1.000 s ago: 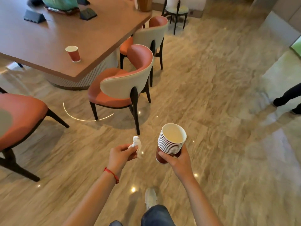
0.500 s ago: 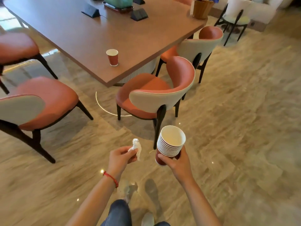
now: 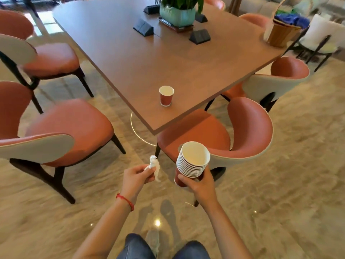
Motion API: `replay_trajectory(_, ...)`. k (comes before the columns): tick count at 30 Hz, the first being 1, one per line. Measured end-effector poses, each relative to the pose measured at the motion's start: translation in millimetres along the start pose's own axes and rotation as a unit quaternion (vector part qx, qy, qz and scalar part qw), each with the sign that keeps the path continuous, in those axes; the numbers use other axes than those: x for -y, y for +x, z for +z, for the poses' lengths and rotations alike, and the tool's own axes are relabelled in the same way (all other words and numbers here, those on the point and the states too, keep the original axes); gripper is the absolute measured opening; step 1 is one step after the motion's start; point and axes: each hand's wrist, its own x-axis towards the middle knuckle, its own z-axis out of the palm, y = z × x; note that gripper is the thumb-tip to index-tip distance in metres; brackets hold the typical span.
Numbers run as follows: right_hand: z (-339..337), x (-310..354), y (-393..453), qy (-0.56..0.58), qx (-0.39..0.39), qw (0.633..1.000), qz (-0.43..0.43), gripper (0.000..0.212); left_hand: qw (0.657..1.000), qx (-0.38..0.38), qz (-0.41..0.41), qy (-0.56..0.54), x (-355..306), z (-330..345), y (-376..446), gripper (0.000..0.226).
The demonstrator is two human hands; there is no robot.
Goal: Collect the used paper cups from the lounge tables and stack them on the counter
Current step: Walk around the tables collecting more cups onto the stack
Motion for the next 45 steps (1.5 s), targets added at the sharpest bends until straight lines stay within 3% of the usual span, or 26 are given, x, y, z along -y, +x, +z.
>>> replay_trajectory(15,20,38,224,0.053,0.06,0.997,0.002,0.064,0.998,-0.063,0.001,-0.029,-85,56,169,0.008)
replay_trajectory(24,41,71,347,0.021,0.079,0.997,-0.008,0.067,0.995,-0.096,-0.015,-0.038,-122,74,236,0.008)
replay_trajectory(34,86,69,406,-0.006,0.05,0.999,0.002,0.064,0.995,-0.089,-0.035,-0.028,-136,43,291,0.008)
replay_trajectory(45,103,29,409,-0.062,0.03,0.997,0.027,0.067,0.995,-0.071,-0.07,-0.026,-123,27,310,0.006)
